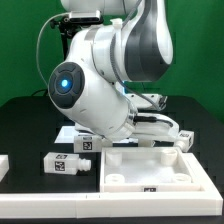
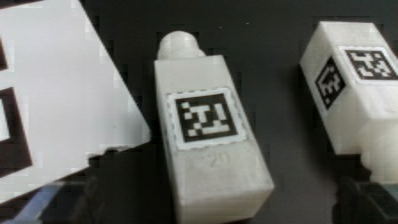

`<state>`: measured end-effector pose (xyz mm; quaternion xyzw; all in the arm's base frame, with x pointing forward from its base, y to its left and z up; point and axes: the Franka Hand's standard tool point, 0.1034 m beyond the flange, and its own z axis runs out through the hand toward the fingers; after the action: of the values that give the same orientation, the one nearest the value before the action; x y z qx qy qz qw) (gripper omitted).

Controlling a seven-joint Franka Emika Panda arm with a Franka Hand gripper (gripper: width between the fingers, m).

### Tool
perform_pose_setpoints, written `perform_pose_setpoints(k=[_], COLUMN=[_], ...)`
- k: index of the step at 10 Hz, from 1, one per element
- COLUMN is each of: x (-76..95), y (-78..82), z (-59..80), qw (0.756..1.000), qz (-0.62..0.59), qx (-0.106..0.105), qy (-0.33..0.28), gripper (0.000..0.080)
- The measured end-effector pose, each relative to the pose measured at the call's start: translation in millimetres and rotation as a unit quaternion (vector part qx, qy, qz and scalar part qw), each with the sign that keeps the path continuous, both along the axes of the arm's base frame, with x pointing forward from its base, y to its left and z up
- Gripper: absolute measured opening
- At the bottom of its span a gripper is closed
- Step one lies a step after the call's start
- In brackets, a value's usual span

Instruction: Assemble one leg

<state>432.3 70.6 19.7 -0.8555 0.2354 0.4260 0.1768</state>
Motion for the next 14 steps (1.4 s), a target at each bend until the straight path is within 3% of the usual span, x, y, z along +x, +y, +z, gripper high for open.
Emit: perform_pose_setpoints(k=[6, 9, 12, 14], x=[-11.0, -10.7, -8.5, 0.7], y=[2.0, 0.3, -0.8, -5.5], z=[-7.3, -7.4, -6.4, 5.4], qw=[1.0, 1.0, 1.0, 1.0], qz=[-0.001, -0.003, -0.002, 0.002], qx=[0.002, 0.002, -0.002, -0.01], qy=[0.015, 0.015, 0.01, 0.0], gripper=[0.0649, 0.0284, 0.0285, 0.0285])
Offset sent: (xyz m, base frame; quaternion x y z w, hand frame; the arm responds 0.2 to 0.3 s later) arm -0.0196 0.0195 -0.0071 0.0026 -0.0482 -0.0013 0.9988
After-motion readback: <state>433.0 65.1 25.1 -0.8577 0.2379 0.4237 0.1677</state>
